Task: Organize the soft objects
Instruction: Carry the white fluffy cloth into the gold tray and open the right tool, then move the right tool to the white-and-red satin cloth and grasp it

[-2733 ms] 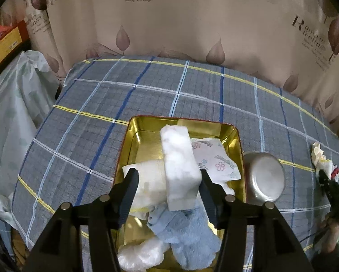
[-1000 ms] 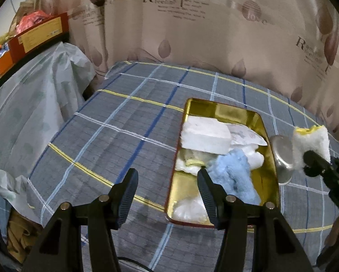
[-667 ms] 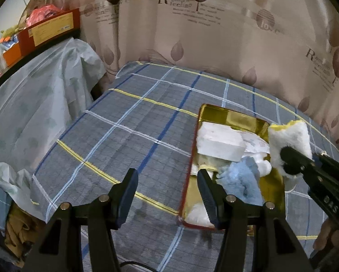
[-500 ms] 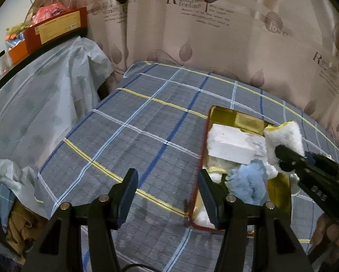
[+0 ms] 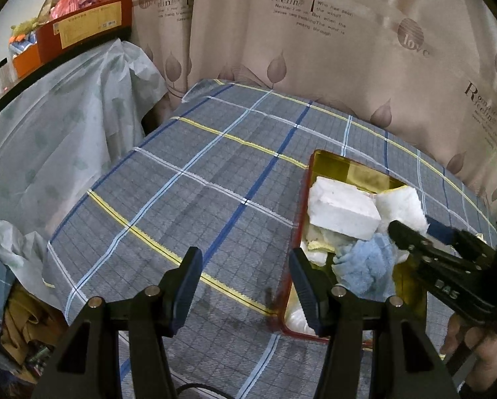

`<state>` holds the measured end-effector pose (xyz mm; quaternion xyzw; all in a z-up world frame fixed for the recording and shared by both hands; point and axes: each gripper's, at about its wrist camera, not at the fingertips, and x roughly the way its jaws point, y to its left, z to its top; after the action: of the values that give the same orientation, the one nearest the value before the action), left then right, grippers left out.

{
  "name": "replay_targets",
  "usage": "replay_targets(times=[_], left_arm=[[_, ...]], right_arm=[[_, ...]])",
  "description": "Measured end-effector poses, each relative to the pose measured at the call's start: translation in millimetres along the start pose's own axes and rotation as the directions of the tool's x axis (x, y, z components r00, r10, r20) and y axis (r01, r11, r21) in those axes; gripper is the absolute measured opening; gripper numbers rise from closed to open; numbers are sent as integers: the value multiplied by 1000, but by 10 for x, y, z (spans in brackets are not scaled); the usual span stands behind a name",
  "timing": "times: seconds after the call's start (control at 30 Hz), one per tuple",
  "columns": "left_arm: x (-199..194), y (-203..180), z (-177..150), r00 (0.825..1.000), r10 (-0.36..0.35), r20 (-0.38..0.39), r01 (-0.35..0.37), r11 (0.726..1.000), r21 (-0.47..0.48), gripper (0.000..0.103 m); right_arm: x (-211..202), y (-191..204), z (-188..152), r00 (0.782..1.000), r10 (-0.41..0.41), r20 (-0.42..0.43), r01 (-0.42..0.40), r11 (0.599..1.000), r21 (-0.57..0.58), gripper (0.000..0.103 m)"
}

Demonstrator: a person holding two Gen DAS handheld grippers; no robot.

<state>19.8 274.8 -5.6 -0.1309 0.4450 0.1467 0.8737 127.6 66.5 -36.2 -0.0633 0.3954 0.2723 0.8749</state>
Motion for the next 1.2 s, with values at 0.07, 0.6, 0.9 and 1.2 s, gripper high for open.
replay_targets(times=[0.07, 0.6, 0.9, 1.2], left_arm=[[-1, -8, -3, 1000, 1, 2, -1, 1000, 1, 56], [27, -121, -56, 1000, 6, -10, -6, 999, 35, 56], [55, -164, -79, 1000, 19, -16, -19, 998, 53, 56], [45, -193, -92, 1000, 19, -14, -18, 998, 65, 56]], right_arm=[[-83, -7, -1, 1000, -4, 19, 4, 1000, -2, 62], [-838, -1024, -289, 975, -180, 130, 160, 975, 154, 65], [-1036, -1997, -746, 928, -368, 67, 326, 884, 336, 66], [-1202, -2810, -1105, 844, -535, -31, 490, 747, 450, 66]])
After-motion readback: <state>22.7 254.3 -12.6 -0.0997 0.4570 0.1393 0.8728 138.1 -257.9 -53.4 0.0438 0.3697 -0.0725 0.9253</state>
